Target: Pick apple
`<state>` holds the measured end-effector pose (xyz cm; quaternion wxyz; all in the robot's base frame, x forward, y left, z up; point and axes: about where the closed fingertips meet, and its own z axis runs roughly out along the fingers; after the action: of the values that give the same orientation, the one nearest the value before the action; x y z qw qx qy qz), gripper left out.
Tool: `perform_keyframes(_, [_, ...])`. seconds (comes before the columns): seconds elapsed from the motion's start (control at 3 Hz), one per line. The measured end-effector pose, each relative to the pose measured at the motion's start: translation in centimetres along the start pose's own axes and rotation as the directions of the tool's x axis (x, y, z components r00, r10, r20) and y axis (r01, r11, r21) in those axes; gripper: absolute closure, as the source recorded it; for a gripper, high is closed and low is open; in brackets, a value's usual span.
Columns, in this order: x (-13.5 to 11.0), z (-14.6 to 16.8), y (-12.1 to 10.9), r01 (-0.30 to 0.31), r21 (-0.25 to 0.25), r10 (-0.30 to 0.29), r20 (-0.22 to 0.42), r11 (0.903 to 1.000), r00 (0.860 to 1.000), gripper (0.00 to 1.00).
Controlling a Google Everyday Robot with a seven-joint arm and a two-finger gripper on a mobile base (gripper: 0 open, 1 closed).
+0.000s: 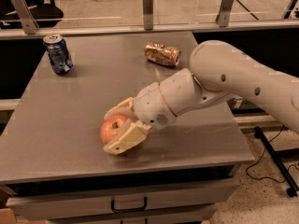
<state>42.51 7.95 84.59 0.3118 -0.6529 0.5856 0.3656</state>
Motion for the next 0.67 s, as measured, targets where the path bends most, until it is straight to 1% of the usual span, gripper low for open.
perform_keyframes(0.33, [-0.06,-0.11,-0.02,-0.003,0.0,0.003,0.004,1.0,1.0,0.87])
perform_keyframes(0.67, [-0.09,-0.13,-0.03,-0.003,0.0,0.003,0.004,1.0,1.0,1.0])
